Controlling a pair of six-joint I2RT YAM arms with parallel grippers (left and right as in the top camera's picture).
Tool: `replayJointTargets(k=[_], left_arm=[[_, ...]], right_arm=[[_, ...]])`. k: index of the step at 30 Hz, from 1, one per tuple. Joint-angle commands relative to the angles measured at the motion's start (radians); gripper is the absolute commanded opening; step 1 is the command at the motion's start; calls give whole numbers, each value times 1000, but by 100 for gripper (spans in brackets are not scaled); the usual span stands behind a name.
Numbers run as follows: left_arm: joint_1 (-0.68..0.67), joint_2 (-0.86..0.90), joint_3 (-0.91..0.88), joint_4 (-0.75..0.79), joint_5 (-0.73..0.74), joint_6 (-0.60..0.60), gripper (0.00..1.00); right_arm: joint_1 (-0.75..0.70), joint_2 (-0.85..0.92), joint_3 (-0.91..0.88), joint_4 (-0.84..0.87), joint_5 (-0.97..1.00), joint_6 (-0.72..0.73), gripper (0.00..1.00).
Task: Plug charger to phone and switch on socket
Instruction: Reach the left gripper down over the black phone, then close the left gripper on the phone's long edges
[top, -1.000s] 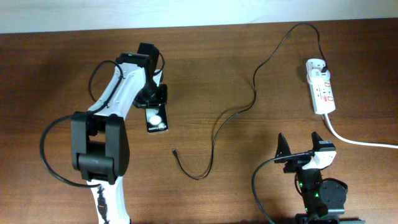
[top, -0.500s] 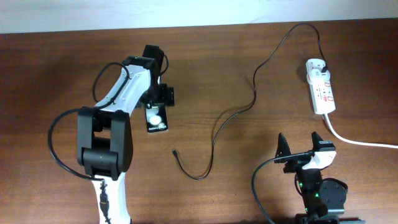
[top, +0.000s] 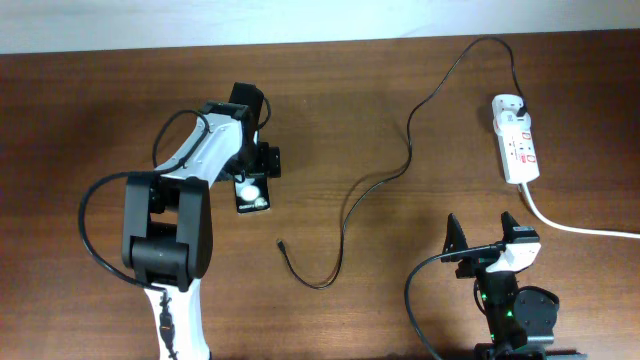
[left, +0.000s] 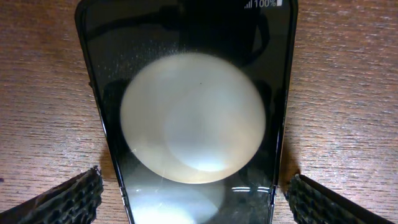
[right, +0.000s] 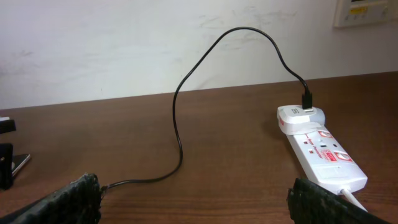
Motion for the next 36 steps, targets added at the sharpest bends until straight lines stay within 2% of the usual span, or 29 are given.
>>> replayJointTargets(k=[1, 36], left_arm=[[0, 19, -30, 6, -26, -8, 99], [0, 19, -34, 26, -24, -8, 99]], right_arm=[[6, -6, -5, -5, -2, -3, 99], [6, -6, -5, -5, -2, -3, 99]])
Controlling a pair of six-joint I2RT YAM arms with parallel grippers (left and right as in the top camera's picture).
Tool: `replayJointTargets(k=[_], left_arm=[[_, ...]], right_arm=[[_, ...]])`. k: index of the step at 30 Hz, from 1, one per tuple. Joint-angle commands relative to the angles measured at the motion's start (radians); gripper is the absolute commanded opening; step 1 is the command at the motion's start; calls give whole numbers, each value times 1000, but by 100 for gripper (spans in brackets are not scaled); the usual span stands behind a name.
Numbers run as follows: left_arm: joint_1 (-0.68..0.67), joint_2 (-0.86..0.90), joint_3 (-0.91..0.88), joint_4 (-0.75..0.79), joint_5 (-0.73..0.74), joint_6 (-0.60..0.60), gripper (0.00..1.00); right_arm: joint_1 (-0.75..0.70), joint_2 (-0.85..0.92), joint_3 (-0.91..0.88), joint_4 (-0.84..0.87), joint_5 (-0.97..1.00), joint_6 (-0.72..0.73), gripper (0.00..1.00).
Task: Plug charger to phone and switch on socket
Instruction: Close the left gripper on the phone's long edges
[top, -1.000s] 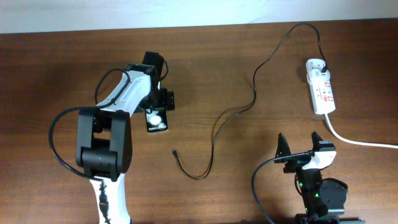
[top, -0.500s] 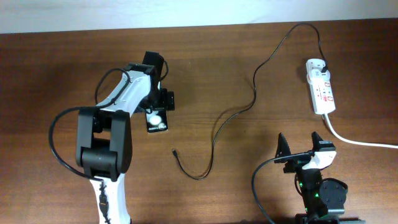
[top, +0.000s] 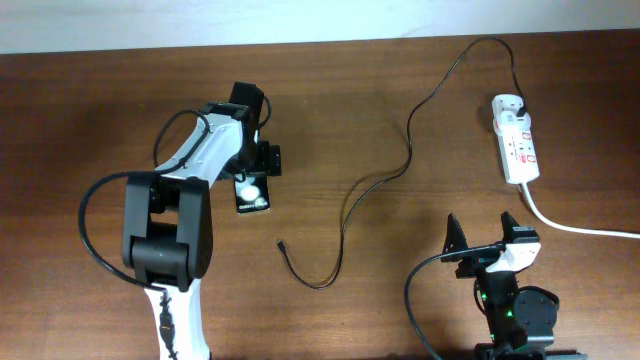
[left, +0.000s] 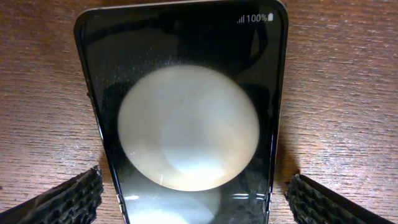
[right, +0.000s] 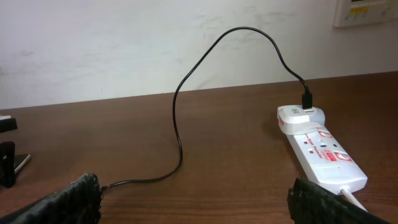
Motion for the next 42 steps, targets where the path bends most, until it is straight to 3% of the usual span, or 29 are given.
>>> replayJointTargets(k=[1, 7, 13, 14, 16, 21, 28, 33, 42], left_arm=[[0, 19, -37, 6, -23, -7, 99], [-8, 19, -85, 8, -16, -48, 99], [-7, 19, -90, 31, 101, -48, 99], [-7, 19, -90, 31, 101, -48, 97], [-8, 19, -91, 26, 104, -48, 83], [-14, 19, -100, 11, 162, -53, 69], [-27, 20, -131, 77, 158, -101, 77], [-27, 20, -134, 89, 158, -101, 93], [-73, 21, -147, 114, 150, -89, 78]], right_arm=[[6, -6, -5, -5, -2, -3, 99], [6, -6, -5, -5, -2, -3, 99], [6, -6, -5, -5, -2, -3, 99], [6, -6, -5, -5, -2, -3, 99], [6, -6, -5, -5, -2, -3, 99], [6, -6, -5, -5, -2, -3, 99], [6, -6, -5, -5, -2, -3, 99], [6, -6, -5, -5, -2, -3, 99], [6, -6, -5, -5, -2, -3, 99]])
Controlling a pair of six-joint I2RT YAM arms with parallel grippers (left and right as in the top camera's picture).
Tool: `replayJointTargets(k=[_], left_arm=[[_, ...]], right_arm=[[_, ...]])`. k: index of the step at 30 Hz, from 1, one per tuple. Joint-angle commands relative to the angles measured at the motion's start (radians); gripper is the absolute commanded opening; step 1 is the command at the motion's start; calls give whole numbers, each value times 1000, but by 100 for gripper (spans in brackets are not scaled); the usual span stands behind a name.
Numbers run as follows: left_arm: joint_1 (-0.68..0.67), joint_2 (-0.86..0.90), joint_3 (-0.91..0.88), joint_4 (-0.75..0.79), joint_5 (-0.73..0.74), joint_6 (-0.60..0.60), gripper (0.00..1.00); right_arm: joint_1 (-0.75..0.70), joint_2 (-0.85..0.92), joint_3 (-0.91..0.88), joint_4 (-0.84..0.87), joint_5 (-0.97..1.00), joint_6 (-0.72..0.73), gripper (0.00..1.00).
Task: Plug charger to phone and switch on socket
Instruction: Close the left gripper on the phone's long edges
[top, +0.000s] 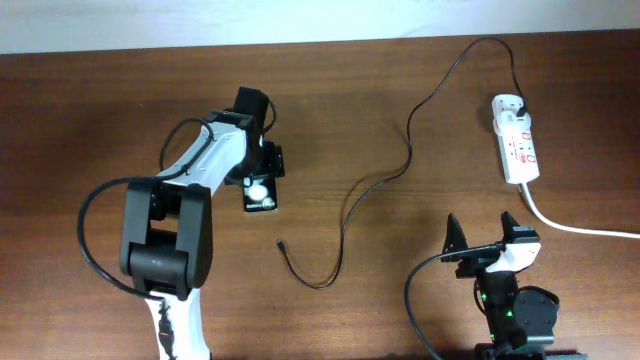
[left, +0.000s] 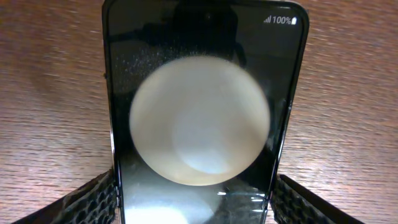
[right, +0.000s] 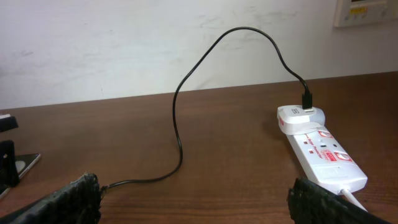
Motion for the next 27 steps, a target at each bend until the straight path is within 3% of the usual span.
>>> replayJointTargets(k=[1, 6, 9, 18, 22, 23, 24, 27], left_arm=[[-66, 69, -55, 9, 98, 1, 77], [-137, 69, -55, -37, 20, 0, 77], [-141, 69, -55, -16, 1, -1, 99], [-140, 69, -55, -23, -41, 10, 100], [-140, 69, -55, -26, -41, 46, 91], [-140, 69, -55, -26, -43, 46, 91], [-140, 69, -55, -25, -45, 46, 99], [-140, 69, -54, -17, -94, 46, 99]], right_arm=[[6, -6, -5, -5, -2, -3, 99], [6, -6, -5, -5, -2, -3, 99], [6, -6, -5, -5, -2, -3, 99], [6, -6, -5, -5, -2, -3, 99], [6, -6, -5, -5, -2, -3, 99], [6, -6, -5, -5, -2, -3, 99], [6, -6, -5, -5, -2, -3, 99], [6, -6, -5, -5, -2, -3, 99]])
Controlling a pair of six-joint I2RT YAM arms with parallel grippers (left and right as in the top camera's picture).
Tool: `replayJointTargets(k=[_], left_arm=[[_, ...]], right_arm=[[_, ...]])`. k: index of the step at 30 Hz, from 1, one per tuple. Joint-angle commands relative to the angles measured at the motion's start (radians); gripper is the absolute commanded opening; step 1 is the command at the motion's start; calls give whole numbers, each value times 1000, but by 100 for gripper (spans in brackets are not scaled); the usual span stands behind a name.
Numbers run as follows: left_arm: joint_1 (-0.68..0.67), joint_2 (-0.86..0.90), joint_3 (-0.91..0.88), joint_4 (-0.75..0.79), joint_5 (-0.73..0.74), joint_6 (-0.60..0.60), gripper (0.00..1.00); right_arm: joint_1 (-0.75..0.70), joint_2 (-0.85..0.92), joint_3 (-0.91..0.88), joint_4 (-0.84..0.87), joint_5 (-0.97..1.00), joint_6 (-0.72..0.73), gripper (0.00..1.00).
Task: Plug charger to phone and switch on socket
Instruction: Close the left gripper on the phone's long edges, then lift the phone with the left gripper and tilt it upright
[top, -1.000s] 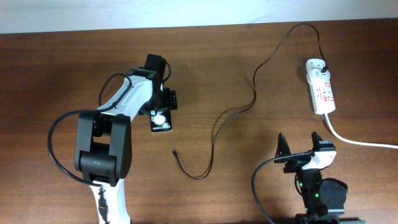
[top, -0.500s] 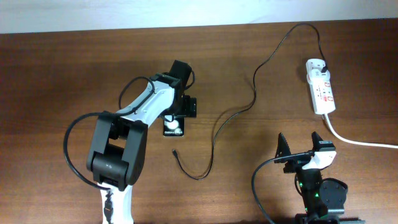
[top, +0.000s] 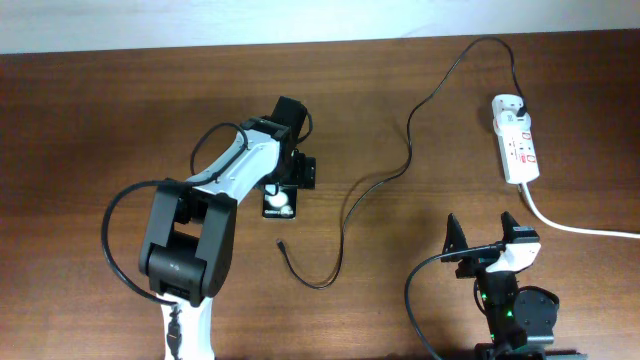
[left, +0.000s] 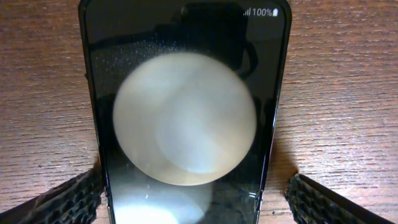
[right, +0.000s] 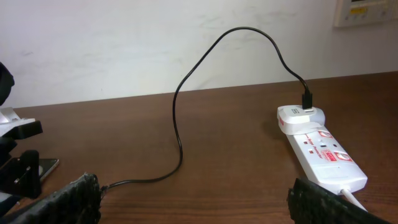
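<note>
The black phone (top: 279, 205) lies face up on the table, its lit screen filling the left wrist view (left: 183, 112). My left gripper (top: 284, 188) straddles its near end, open. The left finger (left: 68, 199) rests against the phone's edge, and the right finger (left: 323, 202) stands a little off it. The black charger cable (top: 375, 180) runs from the white power strip (top: 518, 145) to its loose plug end (top: 281, 243), just in front of the phone. My right gripper (top: 485, 238) sits open at the front right, holding nothing.
The strip's white mains cord (top: 580, 228) leaves toward the right edge. The cable arches up from the charger on the strip (right: 305, 102) and loops across the middle of the table (right: 177, 118). A pale wall stands behind the table.
The phone and my left gripper have moved right and slightly toward the front, close to the cable's loose end. The fingers, tight on the phone's sides before, now stand wider. The right arm is unchanged.
My left gripper stood open around the phone at the left of the table. It stayed open there, then was shut on the phone's sides a little further right. Now the phone lies just behind the cable's end, with the fingers spread. The right gripper never moved.
</note>
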Motion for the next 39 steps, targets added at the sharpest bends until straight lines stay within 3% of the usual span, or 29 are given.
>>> replayJointTargets(k=[1, 4, 6, 7, 9, 11, 13, 14, 20, 24, 27, 33, 39], left_arm=[[4, 69, -50, -2, -50, 16, 99], [3, 69, -50, -8, -50, 16, 92], [3, 69, -50, -10, -50, 16, 71], [3, 69, -50, -10, -50, 9, 66], [3, 69, -50, -10, -51, -39, 68], [3, 69, -50, -10, -51, -56, 81], [3, 69, -50, -13, -86, -57, 82], [3, 69, -50, -13, -107, -56, 91], [3, 69, -50, 5, -103, -56, 98], [3, 68, -50, 9, -96, -56, 92], [3, 69, -50, 10, -91, -56, 99], [3, 69, -50, 6, -91, -55, 100], [3, 68, -50, -2, -59, 32, 99]], right_arm=[[6, -6, -5, -5, -2, -3, 99], [6, -6, -5, -5, -2, -3, 99], [6, -6, -5, -5, -2, -3, 99], [6, -6, -5, -5, -2, -3, 99], [6, -6, -5, -5, -2, -3, 99], [6, -6, -5, -5, -2, -3, 99], [6, -6, -5, -5, -2, -3, 99], [6, -6, -5, -5, -2, -3, 99], [6, -6, -5, -5, -2, -3, 99], [6, -6, -5, -5, -2, -3, 99], [6, -6, -5, -5, -2, -3, 99], [6, -6, -5, -5, -2, -3, 99], [6, -6, -5, -5, -2, -3, 99]])
